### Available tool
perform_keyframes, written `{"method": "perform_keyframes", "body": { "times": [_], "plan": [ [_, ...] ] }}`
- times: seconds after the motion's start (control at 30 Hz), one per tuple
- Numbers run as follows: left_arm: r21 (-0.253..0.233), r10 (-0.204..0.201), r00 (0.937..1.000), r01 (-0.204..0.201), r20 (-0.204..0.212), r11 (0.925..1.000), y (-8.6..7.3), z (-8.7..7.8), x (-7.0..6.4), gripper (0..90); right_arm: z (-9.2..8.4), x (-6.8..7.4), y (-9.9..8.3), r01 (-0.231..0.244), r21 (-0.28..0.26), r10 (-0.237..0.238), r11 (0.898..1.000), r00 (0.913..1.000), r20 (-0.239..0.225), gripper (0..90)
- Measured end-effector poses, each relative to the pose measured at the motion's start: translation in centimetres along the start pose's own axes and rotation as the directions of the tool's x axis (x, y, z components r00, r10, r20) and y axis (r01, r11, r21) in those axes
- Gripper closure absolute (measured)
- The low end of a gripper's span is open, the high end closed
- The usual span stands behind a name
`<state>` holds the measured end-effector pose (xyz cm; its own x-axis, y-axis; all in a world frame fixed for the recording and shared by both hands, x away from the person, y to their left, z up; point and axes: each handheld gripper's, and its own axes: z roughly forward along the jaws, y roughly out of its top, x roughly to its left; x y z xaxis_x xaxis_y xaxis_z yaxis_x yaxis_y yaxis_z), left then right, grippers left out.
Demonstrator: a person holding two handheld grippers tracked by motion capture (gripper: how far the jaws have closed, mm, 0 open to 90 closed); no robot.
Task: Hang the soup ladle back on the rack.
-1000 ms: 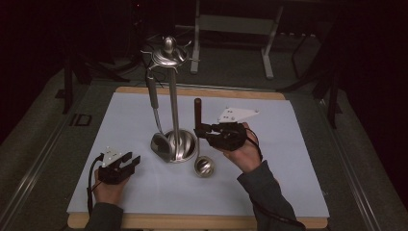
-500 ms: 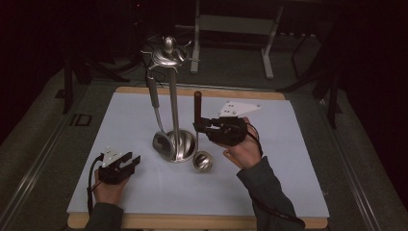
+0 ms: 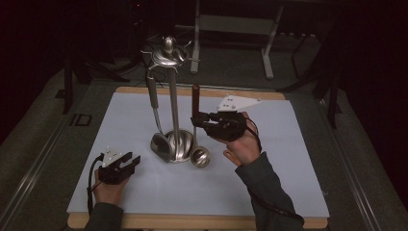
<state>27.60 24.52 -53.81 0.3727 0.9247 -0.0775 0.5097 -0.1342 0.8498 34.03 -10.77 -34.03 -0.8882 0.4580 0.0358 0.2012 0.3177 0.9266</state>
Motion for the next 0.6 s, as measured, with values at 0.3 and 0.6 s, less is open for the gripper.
{"method": "perform_keyframes", "body": {
  "times": [0.3,0.6],
  "plan": [
    [-0.001,-0.001,1.0000,0.001,0.001,1.0000,0.0,0.0,0.0,60.0,0.0,0.1,0.9,-0.001,-0.019,0.001,1.000,1.0000,-0.008,74.1],
    [-0.001,-0.001,1.0000,0.001,0.001,1.0000,0.0,0.0,0.0,59.9,0.1,0.4,1.8,0.007,-0.034,-0.007,0.999,0.9999,-0.012,74.1]
  ]
}}
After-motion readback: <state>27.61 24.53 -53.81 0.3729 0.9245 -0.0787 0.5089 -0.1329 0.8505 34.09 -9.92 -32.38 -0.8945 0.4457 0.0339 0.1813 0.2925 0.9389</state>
